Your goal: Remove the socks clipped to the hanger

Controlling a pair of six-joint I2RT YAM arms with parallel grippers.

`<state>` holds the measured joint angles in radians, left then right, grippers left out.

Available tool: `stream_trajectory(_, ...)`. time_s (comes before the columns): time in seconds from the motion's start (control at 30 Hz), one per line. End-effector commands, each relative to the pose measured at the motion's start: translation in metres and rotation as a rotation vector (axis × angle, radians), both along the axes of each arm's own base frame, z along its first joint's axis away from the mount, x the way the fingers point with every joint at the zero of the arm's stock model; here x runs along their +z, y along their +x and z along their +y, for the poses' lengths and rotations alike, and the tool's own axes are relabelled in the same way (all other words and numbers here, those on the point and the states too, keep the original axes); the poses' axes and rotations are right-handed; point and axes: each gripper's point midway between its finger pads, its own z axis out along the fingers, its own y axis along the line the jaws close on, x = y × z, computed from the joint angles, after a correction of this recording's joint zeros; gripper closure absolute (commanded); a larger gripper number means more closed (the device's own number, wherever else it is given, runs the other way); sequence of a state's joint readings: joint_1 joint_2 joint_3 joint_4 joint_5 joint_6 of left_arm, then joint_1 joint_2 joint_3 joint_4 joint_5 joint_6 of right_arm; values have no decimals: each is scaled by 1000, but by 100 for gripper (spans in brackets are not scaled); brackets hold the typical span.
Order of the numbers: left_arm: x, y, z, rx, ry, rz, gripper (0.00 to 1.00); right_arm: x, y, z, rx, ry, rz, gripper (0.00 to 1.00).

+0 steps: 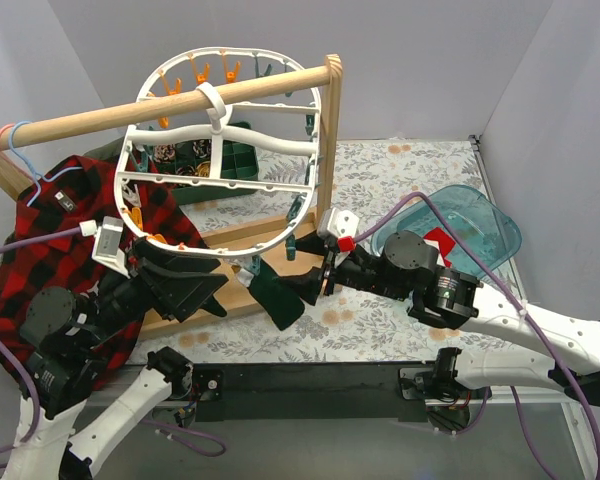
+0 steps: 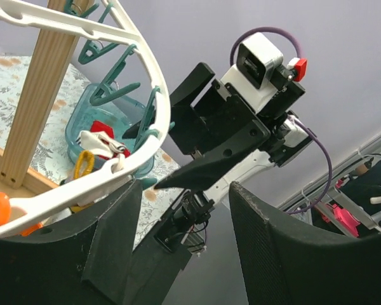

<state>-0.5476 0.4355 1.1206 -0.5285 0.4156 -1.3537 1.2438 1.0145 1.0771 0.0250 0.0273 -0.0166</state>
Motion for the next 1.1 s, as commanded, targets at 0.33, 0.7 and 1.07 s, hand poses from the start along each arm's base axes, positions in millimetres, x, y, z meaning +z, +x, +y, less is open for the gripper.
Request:
stream_trajectory(0.33, -6, -12, 15, 41, 35, -25, 42, -36, -30, 34, 220, 87, 2, 6)
stream_trajectory(0.7, -53, -6, 34, 154, 139, 45, 41, -73, -17, 54, 180, 115, 27, 2)
stream_trajectory(1.07, -69, -5, 32, 146, 148, 59, 38, -90, -7, 67, 148, 178, 79, 8)
